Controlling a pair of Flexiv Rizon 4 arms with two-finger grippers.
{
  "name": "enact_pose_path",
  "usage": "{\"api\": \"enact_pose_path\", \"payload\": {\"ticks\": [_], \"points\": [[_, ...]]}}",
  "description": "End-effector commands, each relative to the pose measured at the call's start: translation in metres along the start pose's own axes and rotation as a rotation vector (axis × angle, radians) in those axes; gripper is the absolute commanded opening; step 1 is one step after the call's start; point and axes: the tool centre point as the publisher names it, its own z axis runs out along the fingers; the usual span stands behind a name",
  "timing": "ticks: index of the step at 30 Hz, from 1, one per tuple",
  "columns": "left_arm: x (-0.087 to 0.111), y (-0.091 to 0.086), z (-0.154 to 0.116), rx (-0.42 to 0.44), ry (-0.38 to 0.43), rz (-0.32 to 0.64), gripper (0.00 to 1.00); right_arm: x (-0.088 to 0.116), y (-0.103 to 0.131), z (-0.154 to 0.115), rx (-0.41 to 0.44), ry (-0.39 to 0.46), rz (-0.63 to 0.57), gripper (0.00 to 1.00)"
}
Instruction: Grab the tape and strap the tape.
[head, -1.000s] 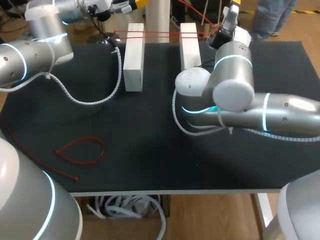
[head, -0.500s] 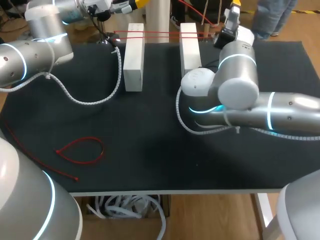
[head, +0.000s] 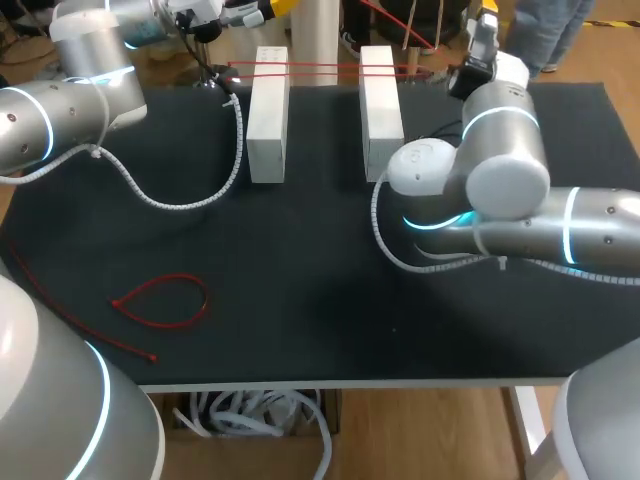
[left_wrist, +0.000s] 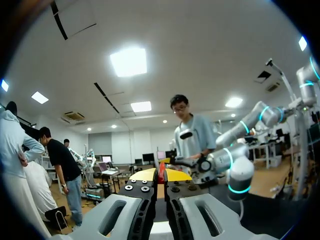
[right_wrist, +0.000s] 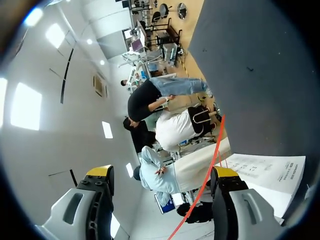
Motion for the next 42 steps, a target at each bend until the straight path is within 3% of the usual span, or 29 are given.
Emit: {"api": "enact_pose_path", "payload": {"ticks": [1,31,42], "points": [[0.002,-0.002,0.001,-0.005,-0.006,0.001,0.0,0.005,0.005,-0.004,0.005,-0.028,-0.007,0.82],[0.002,-0.002,0.001,-0.005,-0.006,0.001,0.0,0.008,0.018,0.004,-0.029,-0.012,-0.009,0.79],[0.002,-0.002,0.001,-0.005,-0.006,0.001,0.0,0.007,0.022,0.009,-0.038,-0.01,-0.016,0.73]]}}
